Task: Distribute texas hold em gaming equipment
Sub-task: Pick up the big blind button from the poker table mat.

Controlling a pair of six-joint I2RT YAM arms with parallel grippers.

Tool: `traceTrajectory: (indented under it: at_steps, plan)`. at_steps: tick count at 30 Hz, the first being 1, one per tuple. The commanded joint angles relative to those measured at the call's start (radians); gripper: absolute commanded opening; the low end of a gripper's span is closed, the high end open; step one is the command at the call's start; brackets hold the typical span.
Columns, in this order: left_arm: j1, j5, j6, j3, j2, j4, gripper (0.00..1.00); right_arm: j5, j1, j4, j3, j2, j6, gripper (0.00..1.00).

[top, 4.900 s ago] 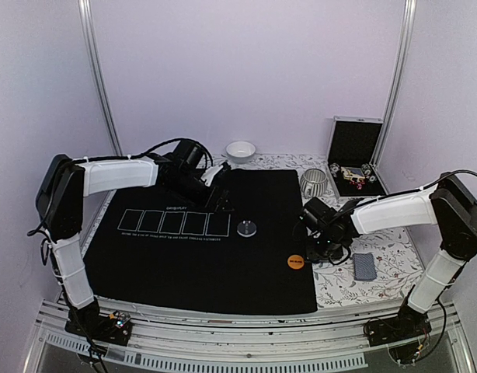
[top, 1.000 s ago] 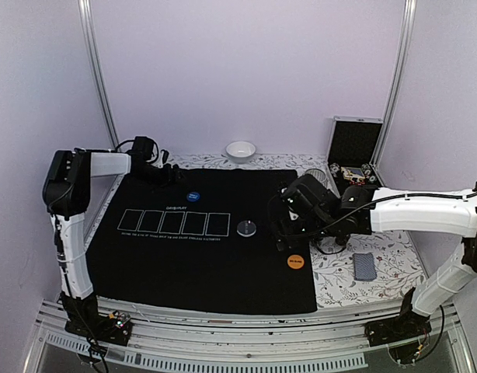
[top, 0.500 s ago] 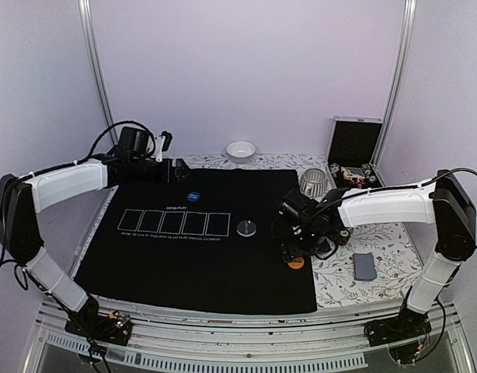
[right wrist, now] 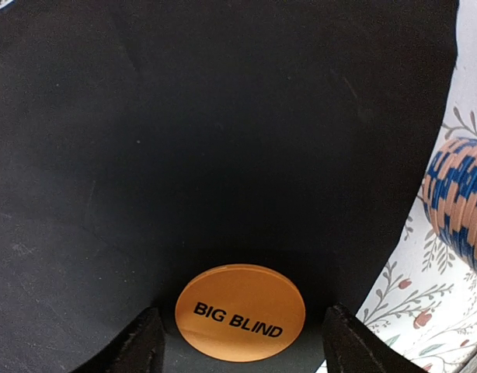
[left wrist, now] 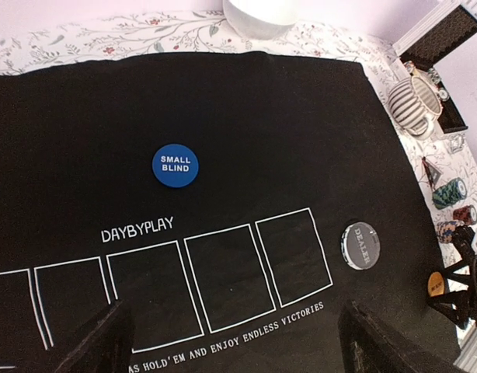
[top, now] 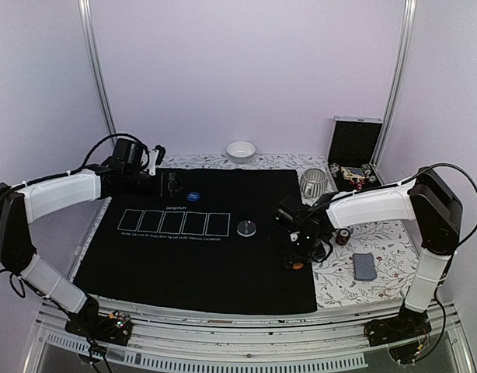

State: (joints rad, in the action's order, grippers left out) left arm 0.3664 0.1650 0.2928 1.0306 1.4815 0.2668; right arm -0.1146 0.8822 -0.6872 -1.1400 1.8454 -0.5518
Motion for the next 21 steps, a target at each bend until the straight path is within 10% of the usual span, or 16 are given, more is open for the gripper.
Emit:
traceTrajectory:
  at_steps: [1, 21]
  plan:
    - [0.002, -0.014, -0.021, 0.000, -0.026, 0.004, 0.93, 0.035, -0.013, 0.026, -0.001, 0.030, 0.015, 0.67]
    - [0.002, -0.018, -0.037, 0.007, -0.034, 0.011, 0.94, 0.004, 0.022, -0.090, -0.090, -0.025, 0.034, 0.40]
